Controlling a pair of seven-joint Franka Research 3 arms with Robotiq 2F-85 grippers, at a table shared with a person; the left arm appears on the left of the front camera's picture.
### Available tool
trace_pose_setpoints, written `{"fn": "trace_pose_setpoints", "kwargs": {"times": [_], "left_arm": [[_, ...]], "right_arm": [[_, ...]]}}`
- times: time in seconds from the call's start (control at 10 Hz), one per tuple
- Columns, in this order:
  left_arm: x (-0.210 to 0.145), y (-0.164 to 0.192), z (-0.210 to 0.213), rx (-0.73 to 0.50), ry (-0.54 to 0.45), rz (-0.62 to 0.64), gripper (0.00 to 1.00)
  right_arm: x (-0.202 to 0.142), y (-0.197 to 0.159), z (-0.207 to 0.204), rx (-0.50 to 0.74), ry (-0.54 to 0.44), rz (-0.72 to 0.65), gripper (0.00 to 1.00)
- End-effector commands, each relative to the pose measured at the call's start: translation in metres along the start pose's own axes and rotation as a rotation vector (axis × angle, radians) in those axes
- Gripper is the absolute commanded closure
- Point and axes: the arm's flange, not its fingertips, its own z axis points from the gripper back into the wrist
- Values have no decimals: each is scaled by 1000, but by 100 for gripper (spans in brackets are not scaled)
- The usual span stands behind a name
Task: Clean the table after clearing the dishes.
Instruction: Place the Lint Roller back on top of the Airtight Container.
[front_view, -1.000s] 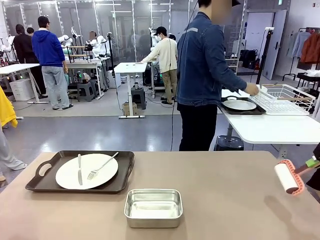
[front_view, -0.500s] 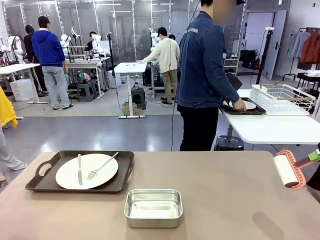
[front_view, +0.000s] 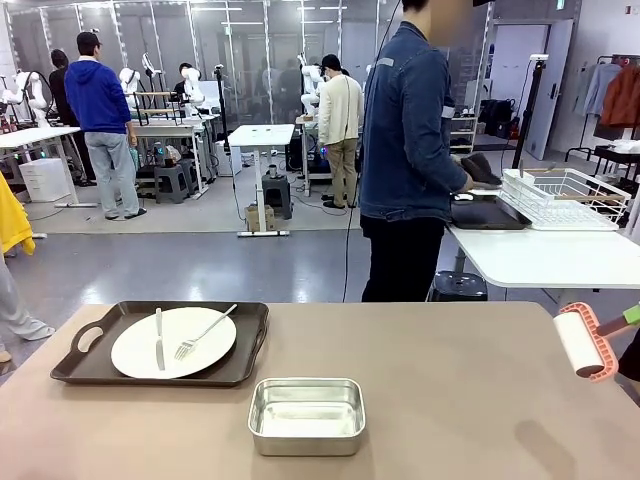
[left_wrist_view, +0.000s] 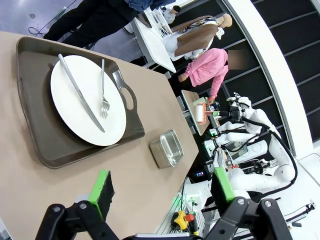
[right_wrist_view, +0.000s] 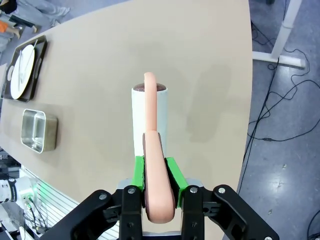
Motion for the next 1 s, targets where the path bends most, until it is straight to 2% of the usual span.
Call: {"fn": "trace_pose_setpoints", "kwargs": {"times": [0.0,0.7,0.8,0.9], "left_arm": [[-2,-2,3,-1,8,-11,0],[-2,-2,3,-1,8,-11,0],[-2,-2,3,-1,8,-11,0],[-2,-2,3,-1,8,-11,0]], "right_arm": [[4,2,1,-7,-3,4,78],[2,2,-1,3,1,6,78],[15,42,3,-5,-35,147,78],[25,93,6,7,-15,321,78]]}}
